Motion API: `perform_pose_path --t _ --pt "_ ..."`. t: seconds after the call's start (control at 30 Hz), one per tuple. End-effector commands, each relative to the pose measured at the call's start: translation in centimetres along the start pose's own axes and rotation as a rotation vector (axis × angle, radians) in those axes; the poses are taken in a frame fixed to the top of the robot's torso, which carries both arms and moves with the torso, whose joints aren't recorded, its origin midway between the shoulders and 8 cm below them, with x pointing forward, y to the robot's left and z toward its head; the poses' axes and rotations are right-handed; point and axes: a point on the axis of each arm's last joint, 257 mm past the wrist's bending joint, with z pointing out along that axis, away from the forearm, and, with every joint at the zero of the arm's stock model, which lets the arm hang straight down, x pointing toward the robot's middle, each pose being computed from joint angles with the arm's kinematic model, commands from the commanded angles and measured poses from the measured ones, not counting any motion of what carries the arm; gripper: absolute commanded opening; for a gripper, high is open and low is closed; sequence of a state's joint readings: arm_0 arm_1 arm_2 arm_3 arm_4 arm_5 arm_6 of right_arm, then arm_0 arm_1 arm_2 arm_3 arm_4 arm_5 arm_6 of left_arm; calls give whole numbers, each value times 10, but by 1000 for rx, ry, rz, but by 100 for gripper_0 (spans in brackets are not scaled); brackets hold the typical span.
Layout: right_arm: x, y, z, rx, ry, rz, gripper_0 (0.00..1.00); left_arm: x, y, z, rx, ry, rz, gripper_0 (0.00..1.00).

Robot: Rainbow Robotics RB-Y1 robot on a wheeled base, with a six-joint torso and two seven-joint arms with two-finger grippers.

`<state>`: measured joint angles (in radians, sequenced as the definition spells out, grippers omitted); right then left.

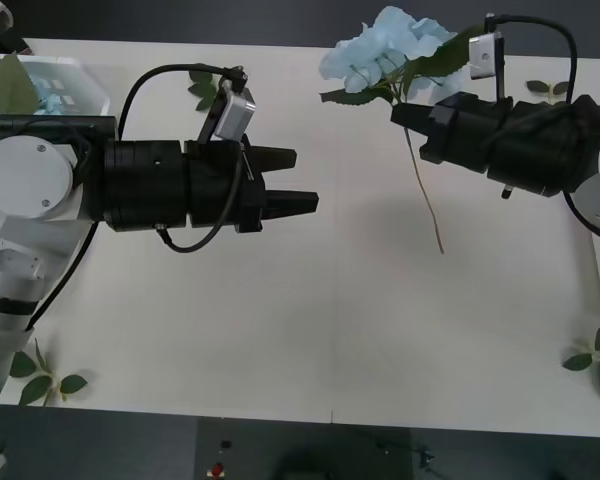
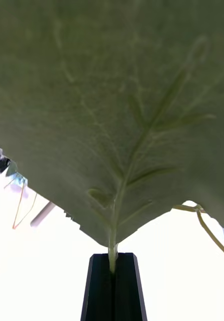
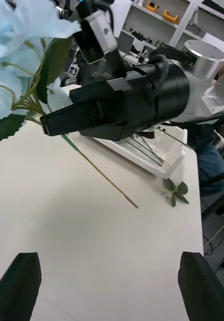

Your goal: Put the red flowers into the right box and the blue flowers into the left box

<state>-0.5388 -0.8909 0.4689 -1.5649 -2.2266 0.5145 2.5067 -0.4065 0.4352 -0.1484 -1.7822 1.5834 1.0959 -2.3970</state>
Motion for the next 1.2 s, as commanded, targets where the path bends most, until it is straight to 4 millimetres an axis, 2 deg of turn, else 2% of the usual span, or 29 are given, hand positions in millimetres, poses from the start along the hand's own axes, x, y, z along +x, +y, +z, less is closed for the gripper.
perform_pose_path --t 0.03,0.13,0.27,0.47,0.7,0.97,1.03,1.2 --pt "-20 42 2 -69 -77 -120 0 -2 -17 18 10 -49 -79 79" --pt "-27 60 3 -86 -130 -150 0 5 -19 29 -12 -72 -108 79" --pt "-37 87 5 -136 -213 -46 0 15 -19 42 -49 -88 -124 79" --pt "-44 106 13 -188 -265 43 0 23 -26 57 -73 -117 -140 79" --pt "-44 115 16 -214 -270 54 0 15 -42 82 -88 -187 -145 78" --pt "-42 120 15 -235 -264 56 0 3 -52 102 -100 -223 -119 63" --pt "-42 120 15 -237 -264 57 0 1 -54 105 -103 -225 -107 57" --pt "-42 121 15 -241 -263 58 0 -4 -55 109 -101 -231 -96 54"
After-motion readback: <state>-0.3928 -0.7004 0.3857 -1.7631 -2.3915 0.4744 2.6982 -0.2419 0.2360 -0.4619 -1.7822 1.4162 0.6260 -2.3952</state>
